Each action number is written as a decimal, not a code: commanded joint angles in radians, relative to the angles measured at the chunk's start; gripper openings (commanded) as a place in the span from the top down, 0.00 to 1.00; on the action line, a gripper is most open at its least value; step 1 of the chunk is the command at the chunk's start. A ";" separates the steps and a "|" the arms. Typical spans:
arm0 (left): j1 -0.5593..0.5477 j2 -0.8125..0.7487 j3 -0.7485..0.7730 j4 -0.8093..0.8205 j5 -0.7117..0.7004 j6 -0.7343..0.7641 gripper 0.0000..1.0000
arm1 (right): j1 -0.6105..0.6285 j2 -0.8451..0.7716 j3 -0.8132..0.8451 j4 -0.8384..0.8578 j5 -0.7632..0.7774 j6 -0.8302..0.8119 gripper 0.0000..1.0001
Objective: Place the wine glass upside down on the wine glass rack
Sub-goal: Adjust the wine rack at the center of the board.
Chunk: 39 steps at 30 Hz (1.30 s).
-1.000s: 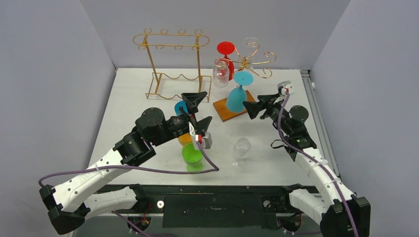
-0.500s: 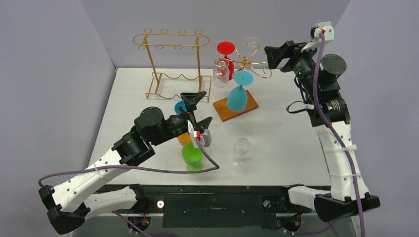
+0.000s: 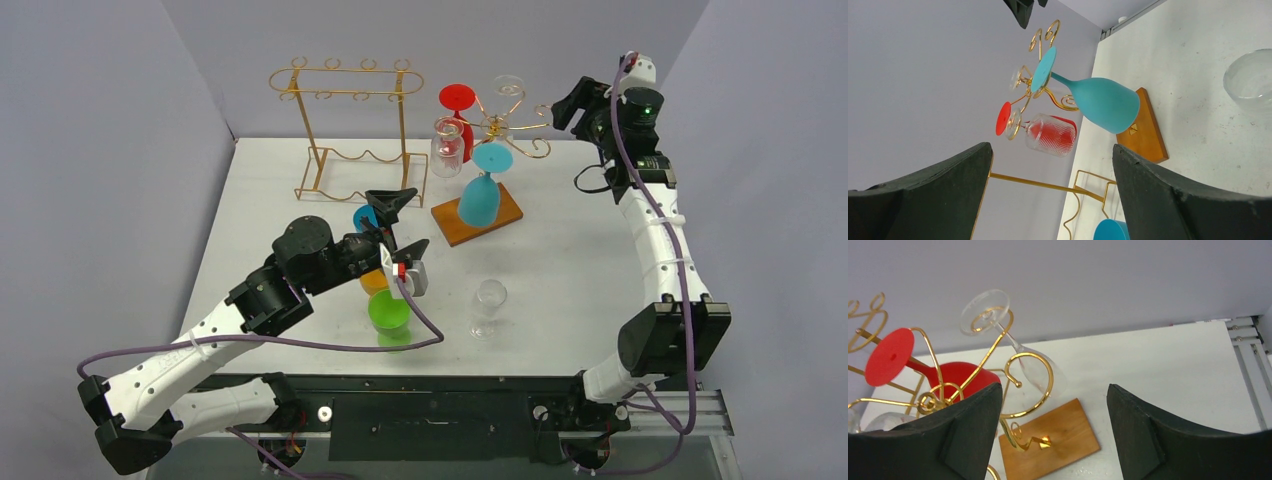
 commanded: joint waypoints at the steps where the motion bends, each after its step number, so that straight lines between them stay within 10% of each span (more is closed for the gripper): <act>1: -0.004 -0.012 0.038 0.012 -0.009 -0.020 0.12 | -0.038 0.003 0.016 0.153 -0.084 0.098 0.28; 23: 0.059 0.148 0.192 0.021 -0.109 -0.277 0.29 | -0.067 0.129 -0.057 0.412 -0.231 0.311 0.60; 39: 0.203 0.657 0.943 -0.306 0.009 -0.789 0.29 | -0.075 0.089 -0.138 0.462 -0.262 0.361 0.88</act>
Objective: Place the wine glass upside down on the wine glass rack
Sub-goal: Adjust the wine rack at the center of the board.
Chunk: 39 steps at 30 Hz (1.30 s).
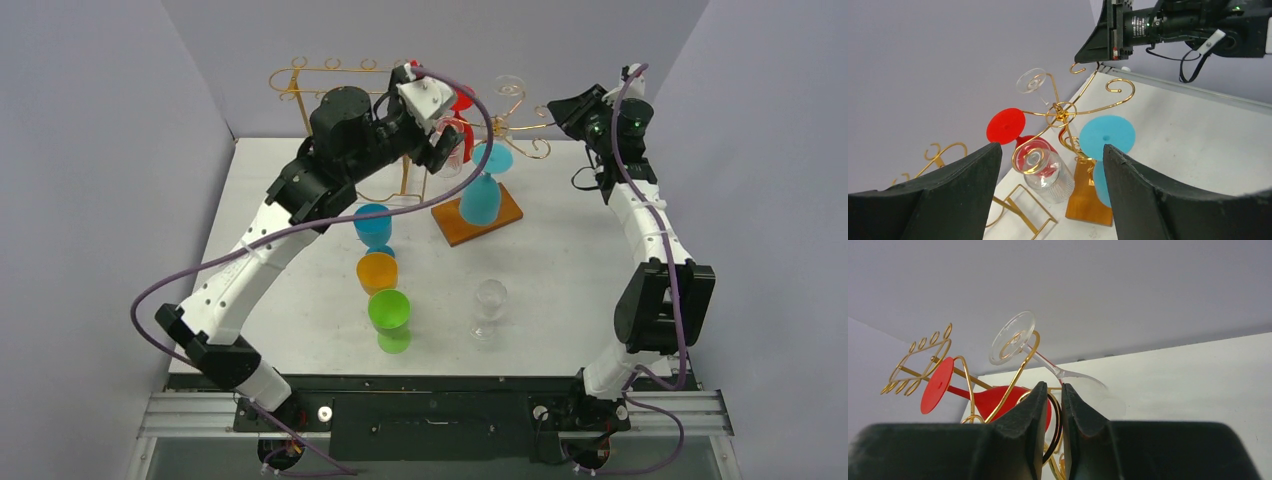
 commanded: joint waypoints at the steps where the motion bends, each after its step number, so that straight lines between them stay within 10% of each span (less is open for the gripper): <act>1: 0.046 0.157 0.207 -0.126 0.049 -0.166 0.29 | -0.006 -0.069 -0.035 0.036 -0.013 0.010 0.89; 7: 0.069 0.362 0.503 -0.270 0.106 -0.264 0.33 | -0.008 -0.102 -0.076 0.032 0.000 0.005 0.96; 39: 0.095 0.214 0.338 -0.297 0.092 -0.201 0.37 | 0.149 -0.415 -0.371 -0.153 0.513 -0.095 0.99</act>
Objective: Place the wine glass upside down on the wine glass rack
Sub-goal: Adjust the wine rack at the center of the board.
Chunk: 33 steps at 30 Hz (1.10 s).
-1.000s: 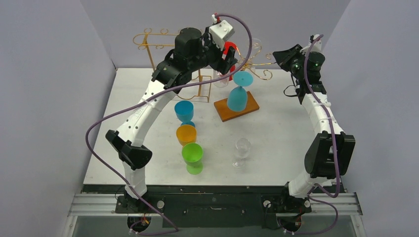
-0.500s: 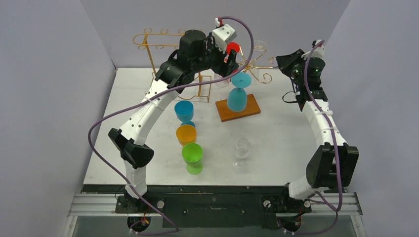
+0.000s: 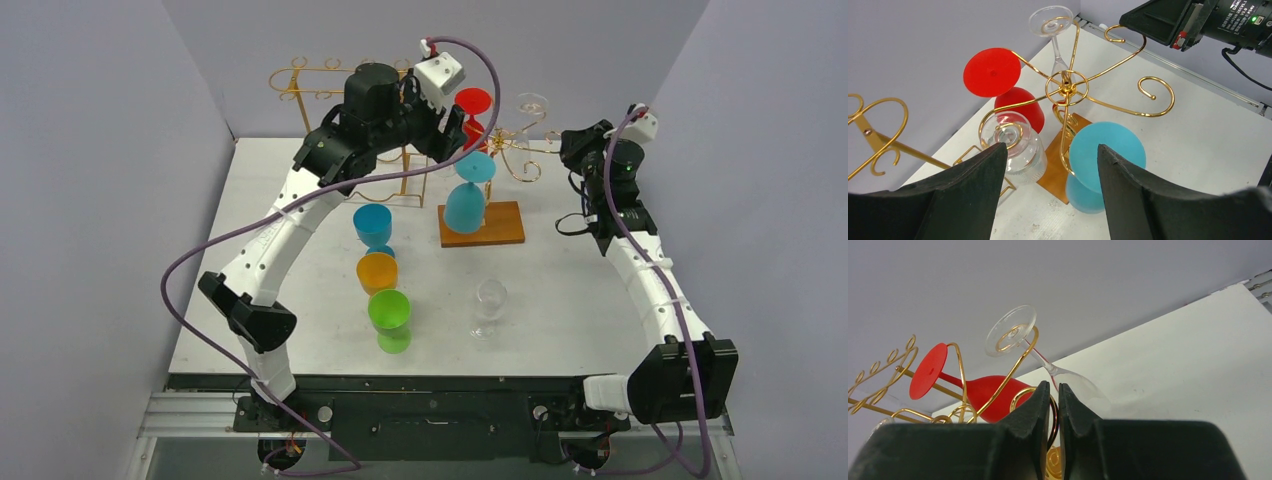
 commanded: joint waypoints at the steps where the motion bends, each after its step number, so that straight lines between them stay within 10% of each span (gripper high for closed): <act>1: 0.016 -0.110 -0.038 -0.005 0.005 0.033 0.37 | 0.016 -0.050 -0.047 -0.093 0.068 -0.046 0.96; 16: 0.065 -0.286 -0.168 -0.061 0.037 0.088 0.30 | -0.003 -0.189 0.091 -0.249 0.027 -0.227 0.44; 33: 0.082 -0.455 -0.353 -0.023 0.075 0.163 0.27 | 0.028 0.236 0.798 -0.797 -0.581 -0.666 0.40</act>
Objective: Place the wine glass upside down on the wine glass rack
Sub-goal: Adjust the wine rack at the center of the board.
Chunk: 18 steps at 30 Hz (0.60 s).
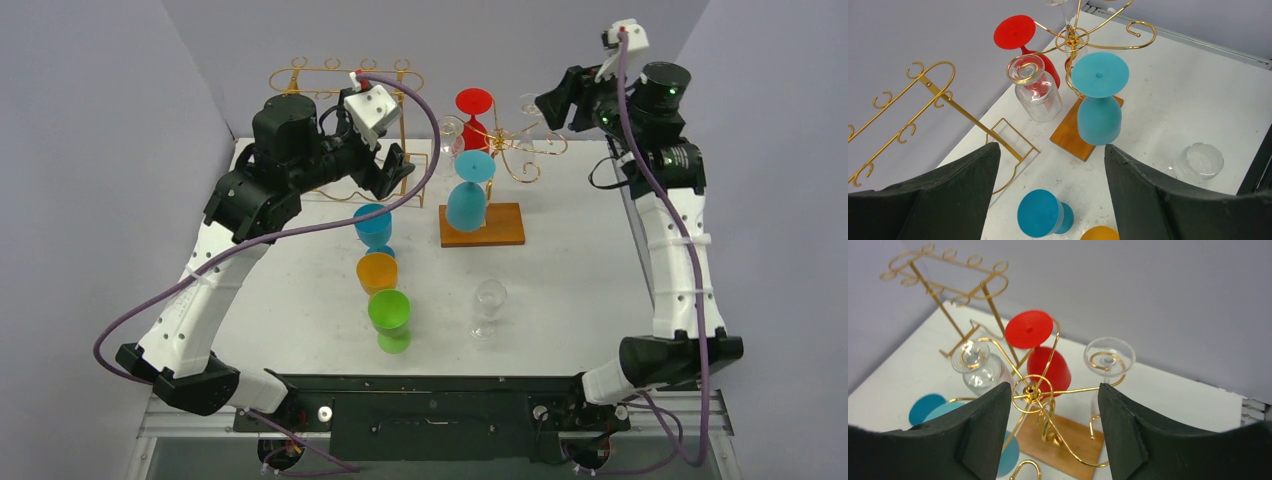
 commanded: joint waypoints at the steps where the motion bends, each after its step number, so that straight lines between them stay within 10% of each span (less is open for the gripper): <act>1: 0.005 -0.030 -0.010 0.038 0.018 0.019 0.27 | 0.054 0.162 0.159 -0.268 -0.138 -0.208 0.40; 18: 0.005 -0.011 0.013 0.025 -0.011 0.010 0.26 | 0.101 0.372 0.381 -0.515 -0.153 -0.488 0.37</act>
